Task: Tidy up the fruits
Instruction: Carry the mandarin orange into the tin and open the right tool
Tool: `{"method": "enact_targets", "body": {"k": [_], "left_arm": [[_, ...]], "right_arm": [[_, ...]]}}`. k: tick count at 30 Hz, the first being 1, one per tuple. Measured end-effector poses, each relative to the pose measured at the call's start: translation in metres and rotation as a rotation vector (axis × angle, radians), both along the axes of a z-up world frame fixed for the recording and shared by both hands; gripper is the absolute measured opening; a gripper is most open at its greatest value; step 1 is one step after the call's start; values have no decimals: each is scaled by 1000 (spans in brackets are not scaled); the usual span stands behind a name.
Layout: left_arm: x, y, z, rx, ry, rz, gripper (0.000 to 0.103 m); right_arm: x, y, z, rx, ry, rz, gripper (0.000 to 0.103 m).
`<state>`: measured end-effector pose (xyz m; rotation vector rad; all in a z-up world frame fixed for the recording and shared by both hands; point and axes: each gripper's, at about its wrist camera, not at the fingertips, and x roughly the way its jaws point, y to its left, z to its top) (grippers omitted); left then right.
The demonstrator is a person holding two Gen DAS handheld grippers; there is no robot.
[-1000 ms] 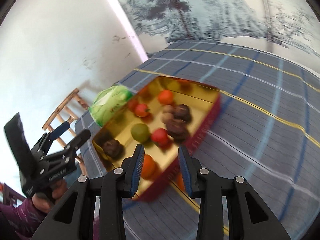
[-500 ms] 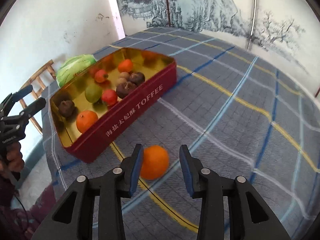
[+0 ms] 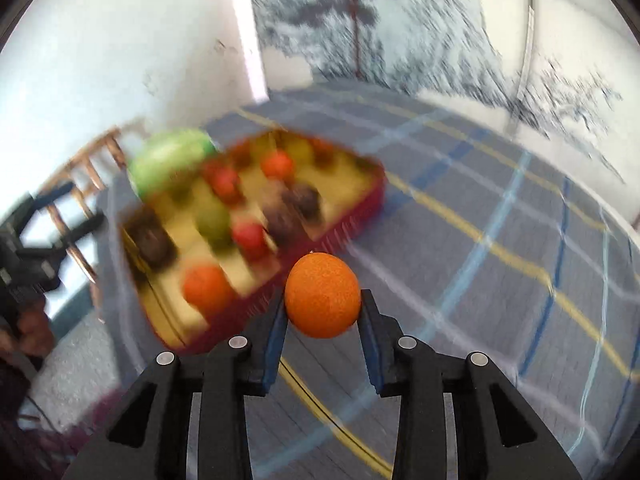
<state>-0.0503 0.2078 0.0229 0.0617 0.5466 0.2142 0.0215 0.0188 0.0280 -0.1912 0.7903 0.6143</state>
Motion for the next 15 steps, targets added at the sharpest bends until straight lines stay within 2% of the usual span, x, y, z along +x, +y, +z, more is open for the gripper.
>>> {"method": "enact_targets", "body": {"k": [3,9,15], "left_arm": [[-1,2,1,22,8,9,102],[0,2,-1,70,20,13,102],[3,9,-2,16,40,14,103]], "right_arm": [[13,30,6,60,45,70,36],[13,86,-14,70,115,168,36],[17,112,-32,91,190,209,37]]}}
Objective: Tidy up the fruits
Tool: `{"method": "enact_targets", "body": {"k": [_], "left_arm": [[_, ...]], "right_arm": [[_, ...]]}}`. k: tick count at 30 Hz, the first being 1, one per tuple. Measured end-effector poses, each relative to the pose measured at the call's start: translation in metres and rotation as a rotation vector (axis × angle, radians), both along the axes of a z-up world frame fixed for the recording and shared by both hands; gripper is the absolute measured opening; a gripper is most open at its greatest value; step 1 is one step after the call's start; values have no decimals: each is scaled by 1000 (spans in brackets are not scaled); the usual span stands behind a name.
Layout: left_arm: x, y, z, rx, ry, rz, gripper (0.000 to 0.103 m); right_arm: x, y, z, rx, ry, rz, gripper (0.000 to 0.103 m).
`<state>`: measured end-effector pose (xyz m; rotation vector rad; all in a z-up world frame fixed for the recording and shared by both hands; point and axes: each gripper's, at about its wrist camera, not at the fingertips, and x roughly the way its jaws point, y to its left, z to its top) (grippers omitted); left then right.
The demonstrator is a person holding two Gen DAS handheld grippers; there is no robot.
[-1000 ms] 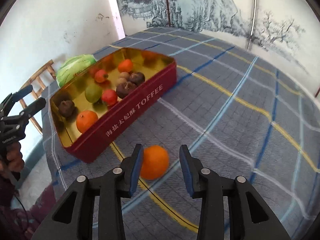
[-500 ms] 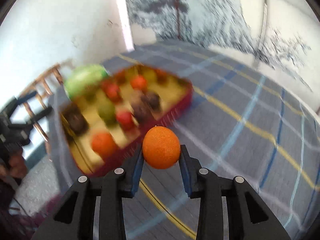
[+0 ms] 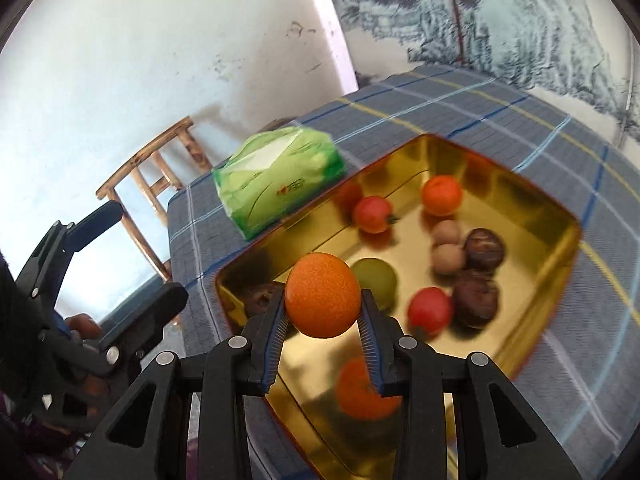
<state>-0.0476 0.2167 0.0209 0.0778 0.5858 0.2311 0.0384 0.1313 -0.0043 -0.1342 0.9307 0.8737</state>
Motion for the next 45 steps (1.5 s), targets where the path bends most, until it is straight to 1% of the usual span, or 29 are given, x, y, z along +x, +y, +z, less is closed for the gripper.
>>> {"method": "enact_targets", "body": {"k": [2,4,6,8,10,12,14,15,17,19,20,21,23,27,30,33,42,45], "left_arm": [[2,4,-1,-25,22,4,103],[3,8,0,-42,24,8,103],[4,11,1,-50,24,5,103],[5,11,4,-52,17,5,103],[4,9,8,-57,-5,-8,103],[3,6,14,-60,-25,-23,103],[3,-1,21,-62,-49,-34,103],[2,-4,25,-66,-62,-41,103],[0,-10,33,-77,-94,-53,103],[-4,-16,41,-91,-124,-63,103],[-5,-17,45,-98,-136,-66,103],[-7,-20,50,-104,-149,-68,103],[-9,-26,58,-106,-165,-68,103],[-17,-35,73,-111,-191,-82,103],[-23,-43,82,-88,-206,-75,103],[-32,-50,91,-77,-226,-92,103],[-47,-54,104,-112,-243,-113,103],[-48,-57,102,-113,-234,-111,103]], "right_arm": [[4,4,-3,6,11,-2,38],[9,4,-3,12,4,-21,38],[15,-1,1,39,3,-43,38],[16,-12,8,80,-2,-64,39],[11,-21,16,94,-27,-78,40],[-2,-34,25,73,-100,-95,45],[-22,-50,32,46,-198,-129,55],[-31,-57,36,31,-248,-159,58],[-50,-73,42,-14,-365,-238,72],[-69,-88,50,-44,-478,-308,81],[-77,-95,54,-48,-519,-336,86],[-85,-101,60,-45,-557,-362,88],[-96,-110,68,-31,-598,-387,94],[-118,-118,82,-5,-680,-411,97],[-127,-118,89,0,-709,-409,99],[-134,-119,93,8,-727,-407,99],[-153,-131,103,36,-756,-425,101],[-153,-136,103,46,-738,-434,102]]}}
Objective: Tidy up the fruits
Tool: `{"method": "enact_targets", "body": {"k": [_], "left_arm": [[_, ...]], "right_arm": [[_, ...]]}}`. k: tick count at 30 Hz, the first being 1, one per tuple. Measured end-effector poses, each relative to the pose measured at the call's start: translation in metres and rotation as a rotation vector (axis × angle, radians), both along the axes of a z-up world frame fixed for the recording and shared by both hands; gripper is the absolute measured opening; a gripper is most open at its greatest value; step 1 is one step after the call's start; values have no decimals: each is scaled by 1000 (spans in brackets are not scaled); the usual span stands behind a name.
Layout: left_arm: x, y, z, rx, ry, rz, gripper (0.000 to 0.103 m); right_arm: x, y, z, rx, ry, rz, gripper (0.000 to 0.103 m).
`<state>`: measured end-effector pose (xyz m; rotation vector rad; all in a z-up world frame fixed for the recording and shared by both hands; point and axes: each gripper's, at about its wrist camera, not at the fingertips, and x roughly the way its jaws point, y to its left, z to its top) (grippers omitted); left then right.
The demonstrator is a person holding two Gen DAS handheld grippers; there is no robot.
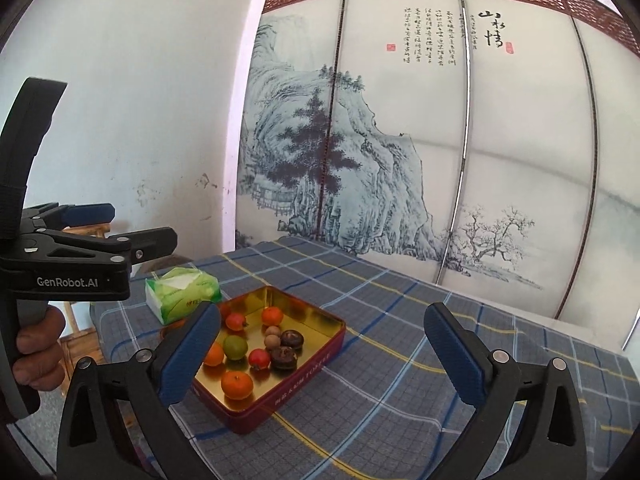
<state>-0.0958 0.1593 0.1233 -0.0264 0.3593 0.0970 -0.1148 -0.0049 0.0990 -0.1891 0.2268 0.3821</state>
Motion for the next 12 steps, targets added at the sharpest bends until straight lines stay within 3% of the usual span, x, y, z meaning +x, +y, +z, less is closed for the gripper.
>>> {"method": "enact_targets", "body": {"k": [8,12], "left_arm": [[0,-18,-9,106,-5,53,103],[7,-15,-13,101,42,69,103]], "right_arm": [[20,-29,-17,-37,95,-62,102],[69,-75,-44,-101,276,-156,102]]}}
